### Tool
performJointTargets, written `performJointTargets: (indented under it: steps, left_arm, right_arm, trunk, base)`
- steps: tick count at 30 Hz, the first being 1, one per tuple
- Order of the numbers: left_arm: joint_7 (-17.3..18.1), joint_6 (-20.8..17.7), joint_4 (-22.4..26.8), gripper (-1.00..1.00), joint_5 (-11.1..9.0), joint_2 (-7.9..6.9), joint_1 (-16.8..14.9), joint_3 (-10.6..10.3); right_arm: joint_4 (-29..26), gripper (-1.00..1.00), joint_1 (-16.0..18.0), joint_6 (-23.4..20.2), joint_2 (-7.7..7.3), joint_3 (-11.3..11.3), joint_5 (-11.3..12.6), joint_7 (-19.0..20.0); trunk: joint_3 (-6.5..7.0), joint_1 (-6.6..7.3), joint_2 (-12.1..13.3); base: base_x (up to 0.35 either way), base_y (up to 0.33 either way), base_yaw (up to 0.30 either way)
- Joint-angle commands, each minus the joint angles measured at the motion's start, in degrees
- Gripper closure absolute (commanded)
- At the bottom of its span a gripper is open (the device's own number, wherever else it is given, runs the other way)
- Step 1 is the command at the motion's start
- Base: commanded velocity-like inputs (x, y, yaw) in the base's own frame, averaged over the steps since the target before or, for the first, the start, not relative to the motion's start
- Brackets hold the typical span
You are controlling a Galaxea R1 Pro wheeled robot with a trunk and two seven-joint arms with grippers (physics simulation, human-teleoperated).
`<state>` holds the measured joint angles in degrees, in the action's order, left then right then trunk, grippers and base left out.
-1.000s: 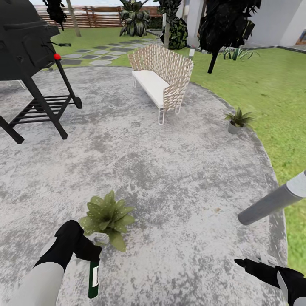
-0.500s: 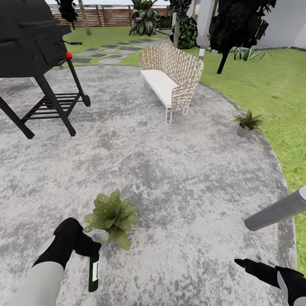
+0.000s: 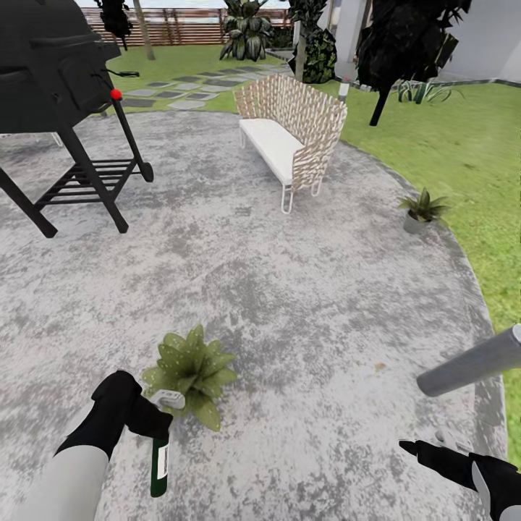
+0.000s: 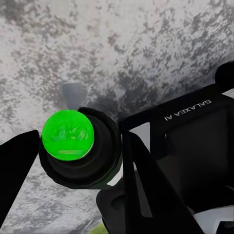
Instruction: Pick up the pesticide atomizer in the garden and spray insectifuge to fully cover both potted plants in the garden.
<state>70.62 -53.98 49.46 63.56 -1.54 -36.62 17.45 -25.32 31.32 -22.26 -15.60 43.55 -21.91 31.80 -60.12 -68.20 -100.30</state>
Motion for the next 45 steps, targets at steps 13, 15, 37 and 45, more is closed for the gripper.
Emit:
performJointTargets:
  steps: [13,15,37,45]
  left_arm:
    - [0.58,-0.43,-2.12,1.0,0.59,0.05,-0.03,0.06]
    - [0.58,-0.44,-2.28,1.0,0.64,0.05,-0.03,0.04]
    - [0.75,-0.76,-2.13,1.0,7.36,-0.02,-0.08,0.04]
    - [0.51,-0.5,-2.09,1.0,7.3,-0.19,-0.06,0.12]
  right_arm:
    - [-0.08,-1.0,0.06,-0.24,0.04,0.48,-0.59,0.46]
    - [-0.08,-1.0,0.06,-0.24,0.04,0.48,-0.59,0.46]
    - [-0.08,-1.0,0.06,-0.24,0.04,0.41,-0.61,0.55]
    - [-0.08,-1.0,0.06,-0.24,0.04,0.4,-0.59,0.52]
  trunk:
    - [-0.04,0.02,-0.02]
    - [-0.04,0.02,-0.02]
    - [-0.04,0.02,-0.02]
    - [-0.04,0.02,-0.02]
  base:
    - [-0.089,-0.032,0.0]
    - [0.184,0.0,0.0]
    - [0.075,0.0,-0.059]
    - [-0.047,0.0,-0.001]
